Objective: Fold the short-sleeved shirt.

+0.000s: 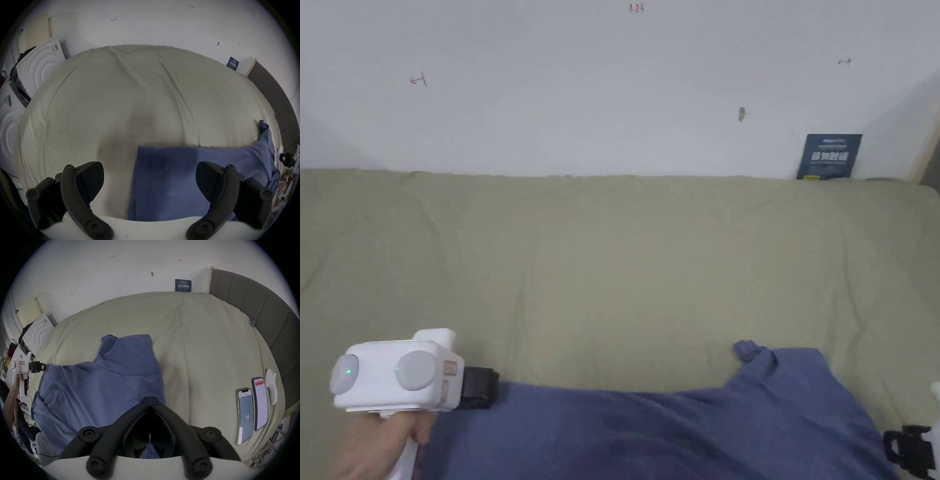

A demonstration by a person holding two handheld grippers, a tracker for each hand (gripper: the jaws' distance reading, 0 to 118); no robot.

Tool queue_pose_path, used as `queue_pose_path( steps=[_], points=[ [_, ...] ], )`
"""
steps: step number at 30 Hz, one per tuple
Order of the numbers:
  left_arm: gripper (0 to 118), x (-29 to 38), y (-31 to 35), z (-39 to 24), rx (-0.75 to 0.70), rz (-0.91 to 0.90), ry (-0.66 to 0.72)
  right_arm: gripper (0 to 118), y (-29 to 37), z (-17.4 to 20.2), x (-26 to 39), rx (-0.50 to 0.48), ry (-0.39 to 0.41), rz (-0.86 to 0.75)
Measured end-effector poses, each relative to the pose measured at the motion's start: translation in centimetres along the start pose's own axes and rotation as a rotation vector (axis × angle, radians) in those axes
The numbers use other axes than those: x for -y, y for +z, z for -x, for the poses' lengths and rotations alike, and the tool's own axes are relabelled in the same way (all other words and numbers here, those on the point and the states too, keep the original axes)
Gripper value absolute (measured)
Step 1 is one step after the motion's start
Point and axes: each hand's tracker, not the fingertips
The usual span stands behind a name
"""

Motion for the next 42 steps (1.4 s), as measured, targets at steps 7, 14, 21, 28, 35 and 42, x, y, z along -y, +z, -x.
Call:
queue_pose_path(
  steps=[7,14,21,28,35,42],
  points=[
    [12,0.2,-1.1,-1.0,0.048,0.014,-0.089,0,-0.2,-0.9,-1.2,0.013,-0.026,0.007],
    [0,0.4,-0.4,-0.8,0.101,0.011,-0.028,117,-4.3,-1.3,-3.2,-0.078,0.012,0.103],
    [0,0.4,-1.0,-1.2,0.076,0.010,-0.061,39,-9.7,-1.3,-5.5,-0.024,0.039,0.201],
    [0,0.4,0.6,-0.9,0.074,-0.012,-0.046,6,-5.5,-0.8,-4.9,-0.047,0.019,0.110],
    [0,2.1,6.4,0.9,0.108,-0.084,-0.006,6,2.2,0.3,-4.4,-0.120,0.007,0.028],
    [0,7.5,13.4,3.1,0.148,-0.155,0.025,6,9.5,0.9,-0.3,-0.169,0.029,-0.034]
  ],
)
